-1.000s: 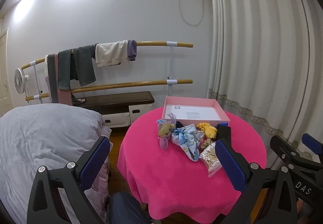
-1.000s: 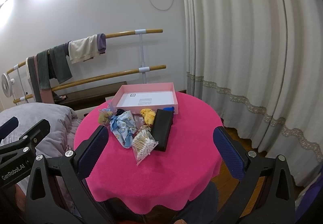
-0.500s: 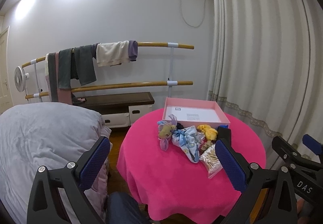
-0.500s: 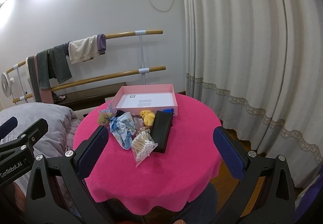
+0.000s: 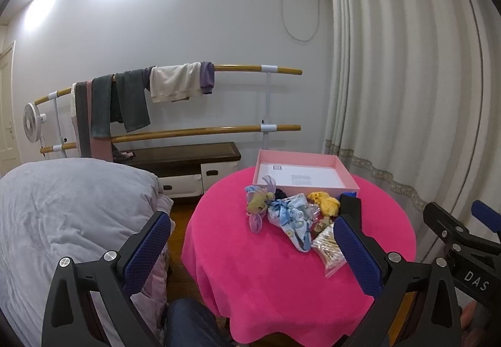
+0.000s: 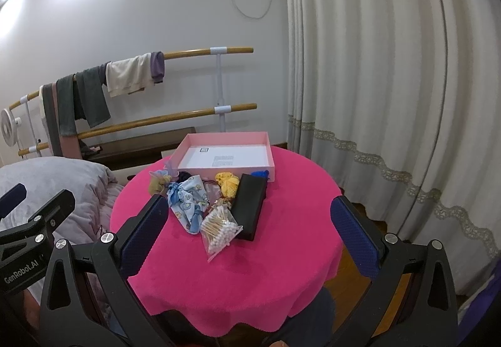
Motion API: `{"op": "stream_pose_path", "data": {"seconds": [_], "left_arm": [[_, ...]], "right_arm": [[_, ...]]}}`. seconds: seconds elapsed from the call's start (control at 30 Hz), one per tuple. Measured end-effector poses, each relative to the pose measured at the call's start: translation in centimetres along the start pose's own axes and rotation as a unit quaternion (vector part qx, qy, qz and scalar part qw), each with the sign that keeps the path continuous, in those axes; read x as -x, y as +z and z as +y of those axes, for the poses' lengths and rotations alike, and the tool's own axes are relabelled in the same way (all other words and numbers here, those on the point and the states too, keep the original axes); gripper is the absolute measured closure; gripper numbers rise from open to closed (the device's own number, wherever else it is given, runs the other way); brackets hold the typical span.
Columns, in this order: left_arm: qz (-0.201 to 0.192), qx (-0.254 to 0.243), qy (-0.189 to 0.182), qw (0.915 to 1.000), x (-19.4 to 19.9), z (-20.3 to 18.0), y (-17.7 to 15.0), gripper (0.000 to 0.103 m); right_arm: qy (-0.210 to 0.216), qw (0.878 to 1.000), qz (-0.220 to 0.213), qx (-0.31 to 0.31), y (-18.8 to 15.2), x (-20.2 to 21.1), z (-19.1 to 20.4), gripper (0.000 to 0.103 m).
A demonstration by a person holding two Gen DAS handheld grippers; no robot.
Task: Organize soft objects
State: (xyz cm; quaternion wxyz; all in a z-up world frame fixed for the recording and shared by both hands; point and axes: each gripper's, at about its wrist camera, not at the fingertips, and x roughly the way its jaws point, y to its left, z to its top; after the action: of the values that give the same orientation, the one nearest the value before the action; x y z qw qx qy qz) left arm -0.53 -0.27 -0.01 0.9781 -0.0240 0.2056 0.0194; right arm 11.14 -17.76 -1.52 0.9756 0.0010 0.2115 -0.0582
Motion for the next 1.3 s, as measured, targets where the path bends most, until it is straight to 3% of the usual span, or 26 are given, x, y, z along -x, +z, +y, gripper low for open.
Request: {"op": "stream_pose_path", "data": {"seconds": [0.27,0.53,0.87,0.97,1.3], "left_arm": [[0.011,-0.002,0.003,0.9999,-2.5,0.0,-0.8,0.000],[0.061,-0.009,0.001,0.9981,-8.5,-1.2,-1.8,0.000],[0.106,-0.004,0.012,0.9943,-16.7,-1.1,-3.2,0.000],[0.117,-0.004,0.016,0.9930,-18.8,-1.0,-3.7,0.000],[0.151,-0.008,0.021,0.9882,-24.4,-0.4,-4.0,0.000]], "right_arm": [[-0.002,1.000,0.013,0.003,-0.9,-2.1,-0.4,0.000],[0.015,0.997,0.075,-0.011,-3.7,-7.8,-2.5,0.000],[0.047,0.991,0.126,-0.012,-6.5,-13.5,-1.8,0.001],[0.064,0.987,0.144,-0.015,-7.2,-15.2,-1.0,0.006],[0.141,0.968,0.202,-0.047,-8.7,-20.1,1.4,0.038]]}}
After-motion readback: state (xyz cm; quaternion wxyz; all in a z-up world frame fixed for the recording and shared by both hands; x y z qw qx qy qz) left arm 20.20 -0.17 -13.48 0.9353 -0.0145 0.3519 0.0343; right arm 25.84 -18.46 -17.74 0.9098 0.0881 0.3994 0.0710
